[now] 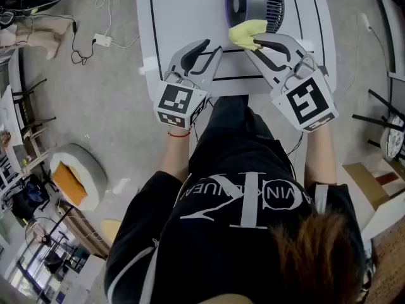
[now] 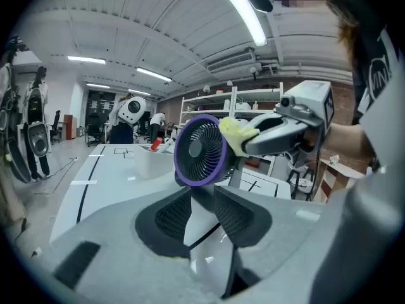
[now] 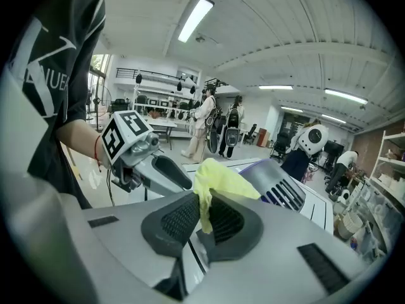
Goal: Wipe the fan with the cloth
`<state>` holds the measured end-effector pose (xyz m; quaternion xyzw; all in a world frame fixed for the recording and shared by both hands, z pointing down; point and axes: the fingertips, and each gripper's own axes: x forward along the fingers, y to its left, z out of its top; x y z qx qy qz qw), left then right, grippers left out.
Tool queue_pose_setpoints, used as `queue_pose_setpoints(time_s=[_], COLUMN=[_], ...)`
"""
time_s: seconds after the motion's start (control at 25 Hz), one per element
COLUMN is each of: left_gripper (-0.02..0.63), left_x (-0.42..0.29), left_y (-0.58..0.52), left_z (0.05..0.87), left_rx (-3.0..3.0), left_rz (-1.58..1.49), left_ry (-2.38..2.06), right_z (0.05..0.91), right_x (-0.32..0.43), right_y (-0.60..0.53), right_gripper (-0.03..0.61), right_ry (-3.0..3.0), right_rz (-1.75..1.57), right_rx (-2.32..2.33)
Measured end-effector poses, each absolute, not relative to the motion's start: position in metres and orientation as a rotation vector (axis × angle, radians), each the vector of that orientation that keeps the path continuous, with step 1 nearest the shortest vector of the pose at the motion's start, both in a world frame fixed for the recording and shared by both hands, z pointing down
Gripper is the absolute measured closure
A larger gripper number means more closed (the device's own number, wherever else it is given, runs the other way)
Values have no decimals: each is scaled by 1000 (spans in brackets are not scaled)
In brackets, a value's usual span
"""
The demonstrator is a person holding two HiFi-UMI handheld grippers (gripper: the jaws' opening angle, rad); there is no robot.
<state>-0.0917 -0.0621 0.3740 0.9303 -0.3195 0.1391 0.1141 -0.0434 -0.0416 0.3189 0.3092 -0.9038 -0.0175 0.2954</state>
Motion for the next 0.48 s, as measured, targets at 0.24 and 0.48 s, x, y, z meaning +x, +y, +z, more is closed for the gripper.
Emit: queue_pose_setpoints(time_s=[0.24,0.48], left_gripper=[483,459], left_x=[-51,-25], left_y=[-53,-54], left_z=[392,419], left_rx=[2847,2890], left_rz=[580,799], left_ry=[-788,-684], right_z=[309,301], right_x=[-31,-25], right_y=[-45,-45], right_gripper=[546,546], right_ry=[-2422,-2423], right_rz=[-57,-72], right_rx=[877,910])
